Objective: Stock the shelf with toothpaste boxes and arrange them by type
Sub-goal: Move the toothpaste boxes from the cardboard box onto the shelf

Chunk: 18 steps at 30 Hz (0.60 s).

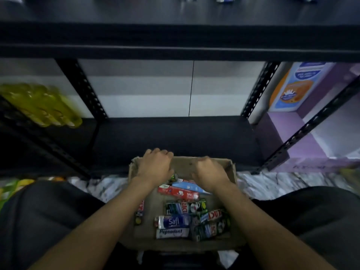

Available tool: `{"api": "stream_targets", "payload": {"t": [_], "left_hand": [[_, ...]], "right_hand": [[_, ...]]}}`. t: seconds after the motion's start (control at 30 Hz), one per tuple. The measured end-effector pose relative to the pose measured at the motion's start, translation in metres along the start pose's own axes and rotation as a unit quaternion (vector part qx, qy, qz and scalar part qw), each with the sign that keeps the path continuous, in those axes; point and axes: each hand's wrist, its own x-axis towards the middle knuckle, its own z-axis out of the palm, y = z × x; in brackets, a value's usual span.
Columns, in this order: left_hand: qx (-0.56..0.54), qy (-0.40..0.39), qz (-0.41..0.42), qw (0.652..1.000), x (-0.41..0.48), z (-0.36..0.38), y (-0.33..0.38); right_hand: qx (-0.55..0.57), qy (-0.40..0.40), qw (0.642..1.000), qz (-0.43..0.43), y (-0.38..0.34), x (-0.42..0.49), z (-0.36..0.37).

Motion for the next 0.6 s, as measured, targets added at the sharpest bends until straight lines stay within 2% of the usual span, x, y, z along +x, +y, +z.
{"api": "stream_targets", "payload": {"t": [0.1, 0.17, 0.27, 0.33, 0.47, 0.6], "left_hand": [[-0.019, -0.074, -0.017, 0.997, -0.007, 0.047, -0.006], [-0.031, -0.117, -0.024, 0.992, -0.013, 0.077, -0.008], [-0.074, -0.172, -0.042, 0.981, -0.022, 0.119, -0.01], [-0.107, -0.232, -0.053, 0.965, -0.026, 0.145, -0.01], [-0.165, -0.372, -0.086, 0.909, -0.032, 0.191, -0.009], [-0.22, -0.381, -0.114, 0.891, -0.032, 0.224, 0.002]], "right_hand": [[0.003, -0.084, 0.996, 0.043, 0.009, 0.002, 0.036], [0.003, -0.108, 0.993, 0.05, 0.018, 0.004, 0.062], [0.061, -0.152, 0.985, 0.061, 0.032, 0.001, 0.1], [0.093, -0.181, 0.977, 0.064, 0.04, -0.001, 0.121], [0.161, -0.227, 0.957, 0.076, 0.046, 0.002, 0.154], [0.198, -0.216, 0.948, 0.122, 0.049, 0.008, 0.163]]}}
